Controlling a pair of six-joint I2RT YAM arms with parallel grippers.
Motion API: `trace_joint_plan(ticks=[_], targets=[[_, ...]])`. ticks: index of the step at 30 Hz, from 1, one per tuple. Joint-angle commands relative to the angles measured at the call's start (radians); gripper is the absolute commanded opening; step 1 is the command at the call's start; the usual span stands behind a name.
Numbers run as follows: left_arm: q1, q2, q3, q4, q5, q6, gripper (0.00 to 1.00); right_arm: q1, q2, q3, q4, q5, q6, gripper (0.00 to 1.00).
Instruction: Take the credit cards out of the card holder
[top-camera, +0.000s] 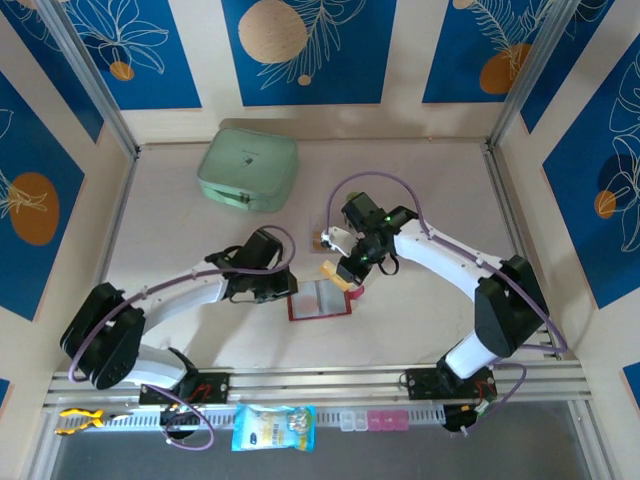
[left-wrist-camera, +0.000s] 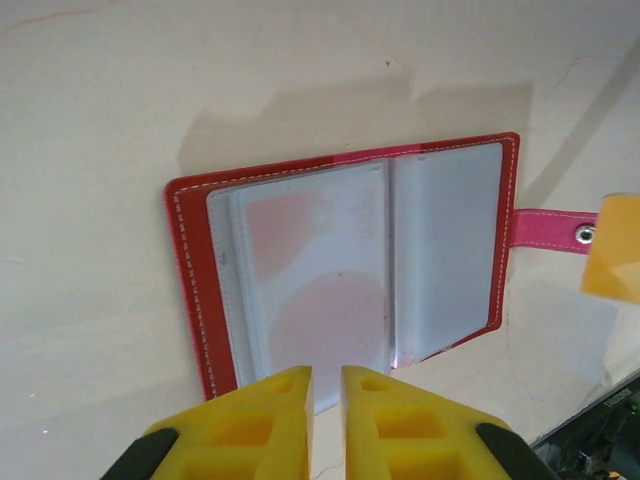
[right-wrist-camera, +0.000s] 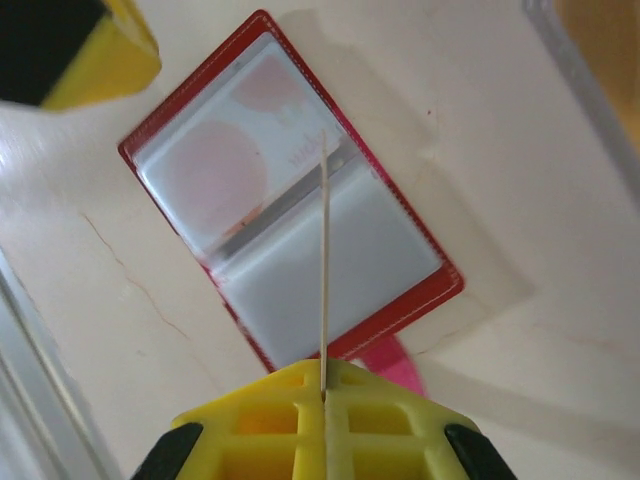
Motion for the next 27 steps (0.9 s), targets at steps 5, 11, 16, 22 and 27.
trace_joint_plan(ticks=[5,11,16,22,27], targets=[[0.033,-0.07,-0.076,0.023,-0.022,-0.011,0.15,-0.056,0.092,0.168,-0.092,0.022,-0.368,0.0],[0.059,-0.077,-0.086,0.031,-0.003,-0.012,0.16,-0.101,0.227,0.341,-0.137,0.006,-0.49,0.0],[0.076,-0.079,-0.083,0.019,0.004,-0.008,0.17,-0.137,0.351,0.502,-0.185,0.008,-0.538,0.0],[0.088,-0.074,-0.088,0.017,0.016,-0.005,0.18,-0.163,0.459,0.62,-0.218,-0.007,-0.577,0.0],[0.093,-0.066,-0.085,0.023,0.02,-0.006,0.18,-0.177,0.511,0.656,-0.224,-0.004,-0.595,0.0]])
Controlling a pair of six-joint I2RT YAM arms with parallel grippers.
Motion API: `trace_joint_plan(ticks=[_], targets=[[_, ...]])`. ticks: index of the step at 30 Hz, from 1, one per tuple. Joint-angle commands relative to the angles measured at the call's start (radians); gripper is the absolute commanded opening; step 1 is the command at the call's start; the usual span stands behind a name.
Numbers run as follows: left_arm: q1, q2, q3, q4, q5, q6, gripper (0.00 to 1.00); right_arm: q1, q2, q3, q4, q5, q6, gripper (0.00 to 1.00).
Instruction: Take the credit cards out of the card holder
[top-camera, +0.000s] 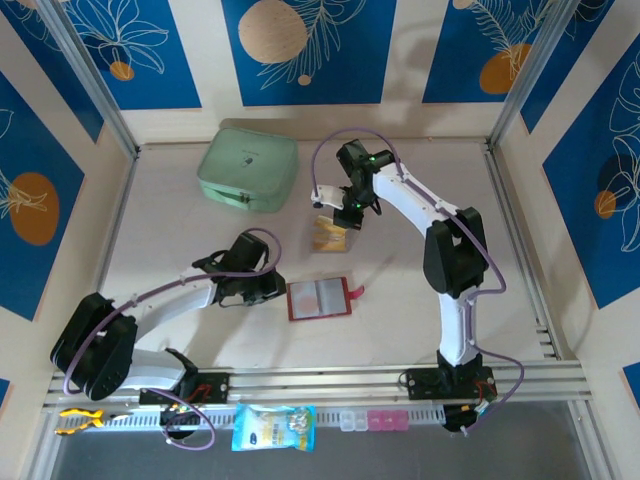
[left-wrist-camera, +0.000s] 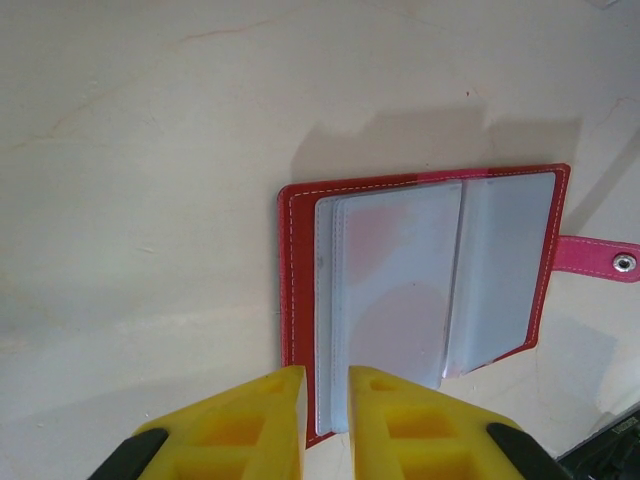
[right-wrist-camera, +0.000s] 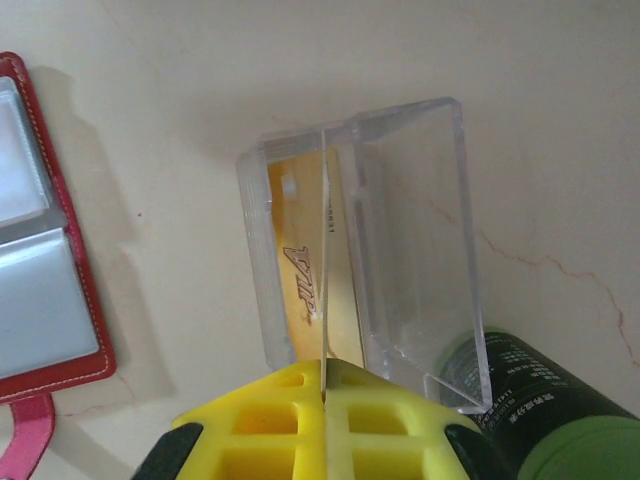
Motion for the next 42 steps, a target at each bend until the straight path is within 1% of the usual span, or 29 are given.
trace_joint_plan(ticks=[1,7,13,19,23,26,29,33,37,42], targets=[[0.017,-0.003,-0.005,0.008,0.017,-0.002,0.18,-0.007,0.029,0.033,-0.042,-0.026,-0.038,0.0],[0.022,0.004,-0.002,0.007,0.022,0.0,0.18,-0.01,0.059,0.024,-0.031,-0.03,-0.053,0.03],[0.025,0.006,-0.003,0.003,0.021,0.0,0.18,-0.01,0.056,0.015,-0.019,-0.029,-0.047,0.16],[0.025,0.018,-0.001,0.01,0.031,0.003,0.18,-0.007,0.013,-0.005,-0.009,-0.031,-0.023,0.18],[0.026,0.034,0.0,0.026,0.049,0.003,0.18,-0.002,-0.042,-0.05,0.02,-0.062,0.028,0.18],[0.022,0.055,-0.001,0.045,0.068,0.001,0.17,0.006,-0.089,-0.09,0.046,-0.094,0.11,0.17],[0.018,0.076,-0.001,0.067,0.083,-0.002,0.16,0.021,-0.132,-0.135,0.081,-0.115,0.234,0.17],[0.007,0.11,0.003,0.098,0.098,-0.007,0.15,0.041,-0.189,-0.211,0.129,-0.148,0.429,0.17],[0.0,0.144,0.006,0.127,0.106,-0.015,0.11,0.064,-0.268,-0.328,0.226,-0.177,0.635,0.17],[-0.004,0.184,0.021,0.107,0.091,-0.015,0.07,0.082,-0.335,-0.445,0.316,-0.168,0.9,0.16]])
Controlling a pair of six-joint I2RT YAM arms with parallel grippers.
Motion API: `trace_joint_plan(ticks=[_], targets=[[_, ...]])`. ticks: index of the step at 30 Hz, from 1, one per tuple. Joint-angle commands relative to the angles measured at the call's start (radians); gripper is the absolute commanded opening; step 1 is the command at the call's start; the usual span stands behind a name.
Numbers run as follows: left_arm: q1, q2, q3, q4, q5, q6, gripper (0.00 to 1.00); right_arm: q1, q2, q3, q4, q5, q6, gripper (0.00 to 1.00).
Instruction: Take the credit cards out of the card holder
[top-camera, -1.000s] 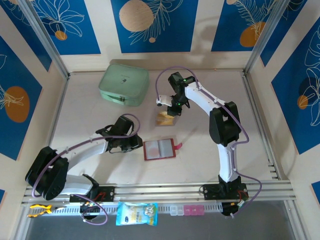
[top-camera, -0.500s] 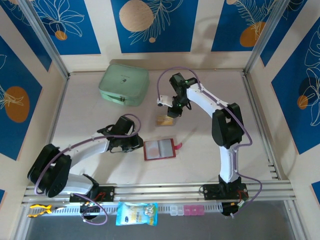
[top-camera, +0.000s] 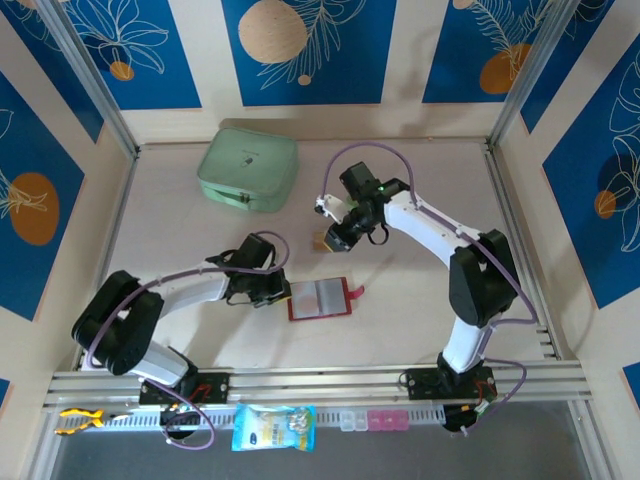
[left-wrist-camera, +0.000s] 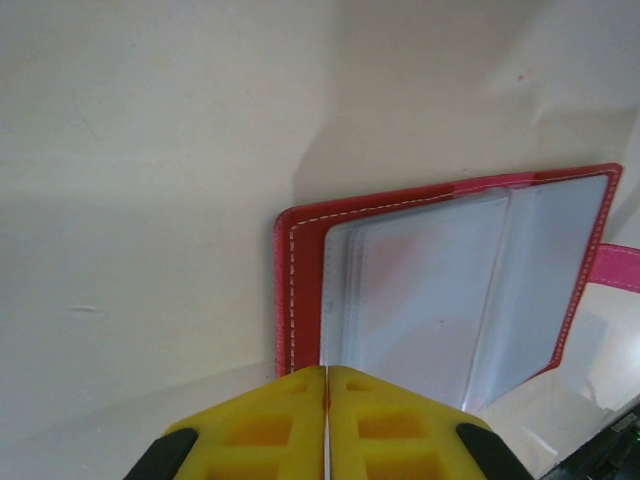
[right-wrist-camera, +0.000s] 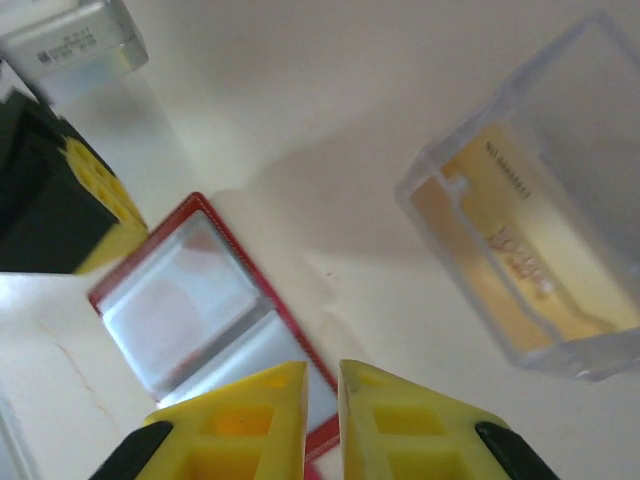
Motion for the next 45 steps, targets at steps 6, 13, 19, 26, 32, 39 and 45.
trace_joint_plan(ticks=[6,13,19,26,32,39,45], targets=[[-0.008,0.041,0.028,-0.026,-0.017,0.004,0.06,0.035,-0.078,-0.131,0.107,-0.005,0.513,0.14],[-0.008,0.072,0.042,-0.019,-0.019,0.019,0.06,0.066,-0.164,-0.277,0.185,-0.008,0.757,0.12],[-0.008,0.069,0.055,-0.033,-0.035,0.034,0.05,0.097,-0.198,-0.355,0.249,-0.056,0.89,0.12],[-0.009,0.056,0.042,-0.031,-0.022,0.026,0.05,0.141,-0.18,-0.379,0.295,-0.097,0.979,0.13],[-0.015,0.072,0.038,-0.017,0.001,0.02,0.05,0.179,-0.128,-0.389,0.363,-0.096,1.047,0.22],[-0.021,0.081,0.025,-0.028,-0.001,0.02,0.05,0.202,-0.079,-0.415,0.412,-0.075,1.081,0.27],[-0.021,0.084,0.012,-0.023,-0.002,0.02,0.05,0.222,-0.038,-0.417,0.428,-0.057,1.077,0.31]])
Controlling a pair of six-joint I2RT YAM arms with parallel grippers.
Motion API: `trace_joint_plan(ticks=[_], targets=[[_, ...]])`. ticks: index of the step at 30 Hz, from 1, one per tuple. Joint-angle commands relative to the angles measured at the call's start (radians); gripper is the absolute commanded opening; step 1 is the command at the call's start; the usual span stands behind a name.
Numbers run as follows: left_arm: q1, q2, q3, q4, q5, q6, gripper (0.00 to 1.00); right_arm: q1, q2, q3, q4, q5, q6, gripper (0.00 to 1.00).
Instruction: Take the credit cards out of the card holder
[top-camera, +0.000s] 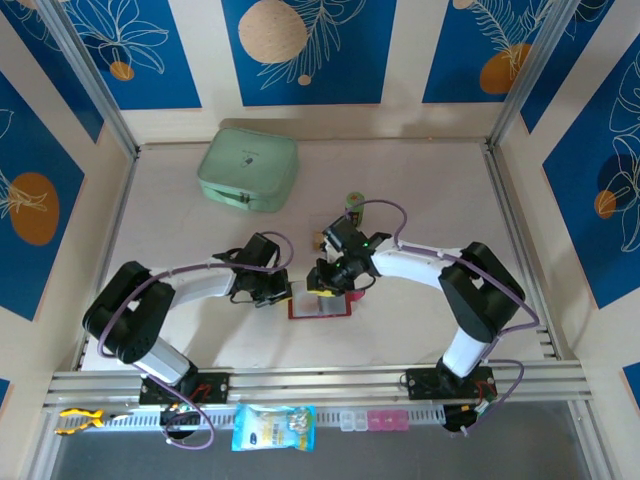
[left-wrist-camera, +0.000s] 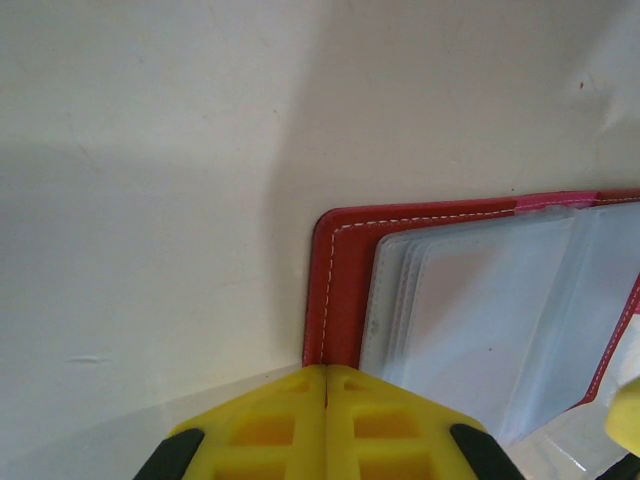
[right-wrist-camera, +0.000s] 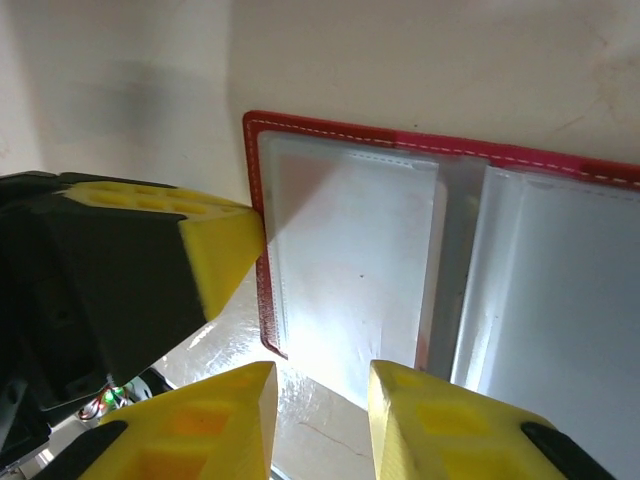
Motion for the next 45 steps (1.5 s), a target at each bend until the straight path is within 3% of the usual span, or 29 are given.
trace_joint_plan(ticks=[1,17,31,45], targets=[[-0.009,0.018,-0.021,-0.014,0.011,0.007,0.05,0.018,0.032,-0.007,0.017,0.01,0.012,0.31],[-0.01,0.042,-0.008,-0.019,0.011,0.02,0.05,0.032,0.086,-0.011,0.064,0.038,-0.003,0.29],[-0.009,0.055,0.004,-0.047,0.0,0.033,0.05,0.022,0.015,-0.072,0.066,0.092,-0.029,0.28],[-0.009,0.053,0.021,-0.072,-0.01,0.043,0.05,-0.011,-0.009,-0.12,0.122,0.047,-0.03,0.27]])
